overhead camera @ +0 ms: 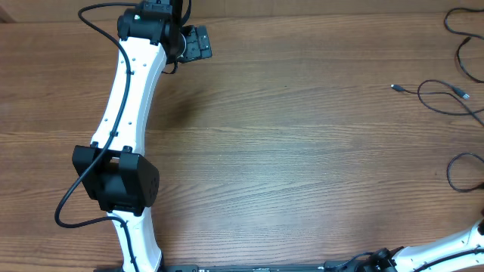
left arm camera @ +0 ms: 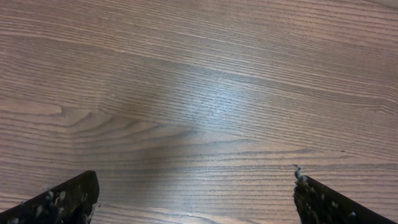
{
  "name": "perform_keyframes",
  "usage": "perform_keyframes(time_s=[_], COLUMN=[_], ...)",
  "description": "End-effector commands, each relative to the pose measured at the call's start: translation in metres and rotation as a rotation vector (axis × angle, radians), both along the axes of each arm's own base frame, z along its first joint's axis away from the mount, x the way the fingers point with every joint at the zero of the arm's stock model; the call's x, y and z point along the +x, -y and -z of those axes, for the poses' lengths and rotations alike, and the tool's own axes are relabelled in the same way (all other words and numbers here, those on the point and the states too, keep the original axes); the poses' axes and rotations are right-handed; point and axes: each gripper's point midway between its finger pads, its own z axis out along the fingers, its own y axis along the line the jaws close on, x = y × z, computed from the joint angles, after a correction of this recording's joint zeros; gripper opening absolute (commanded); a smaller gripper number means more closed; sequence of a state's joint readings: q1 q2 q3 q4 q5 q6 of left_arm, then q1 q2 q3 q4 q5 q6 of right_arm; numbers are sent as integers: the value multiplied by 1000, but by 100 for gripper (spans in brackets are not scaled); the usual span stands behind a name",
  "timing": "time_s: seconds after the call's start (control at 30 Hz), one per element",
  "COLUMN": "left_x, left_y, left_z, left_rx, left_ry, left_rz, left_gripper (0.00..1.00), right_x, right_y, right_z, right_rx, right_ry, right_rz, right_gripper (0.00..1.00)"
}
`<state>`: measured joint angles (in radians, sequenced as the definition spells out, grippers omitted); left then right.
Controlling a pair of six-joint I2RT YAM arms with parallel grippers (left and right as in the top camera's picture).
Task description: Untangle cables
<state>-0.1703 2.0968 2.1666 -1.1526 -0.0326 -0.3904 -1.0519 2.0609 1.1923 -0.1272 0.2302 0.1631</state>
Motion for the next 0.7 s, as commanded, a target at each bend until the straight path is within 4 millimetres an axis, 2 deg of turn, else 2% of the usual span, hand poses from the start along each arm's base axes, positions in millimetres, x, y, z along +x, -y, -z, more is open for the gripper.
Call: perform_keyframes(time_s=[0.0,0.03,0.27,0.43,0.57,0.67], left_x=[1,1,3,3,2,2], left_y=[4,4,5,5,5,5], left_z=[2,2,1,1,2,2], left_rx=[-14,-14,-15,-13,-13,-13], left_ry=[-3,-2,3,3,1,1], left_rz=[-6,-6,-5,-1,-1,-2], left_gripper=[100,100,100,100,100,100], right_x=[10,14,47,71,87,98], right_y=[-2,-2,-8,-29,-46,-70], right_z=[-17,-25,-101,-136,-144,-130], right_rx=[-14,-26,-166,-207,-206,-118], right_ry=[36,52,148,182,188,182], right_rz=[-35,-45,-114,-178,-222,-288], right_gripper=[82,100,100,100,100,100])
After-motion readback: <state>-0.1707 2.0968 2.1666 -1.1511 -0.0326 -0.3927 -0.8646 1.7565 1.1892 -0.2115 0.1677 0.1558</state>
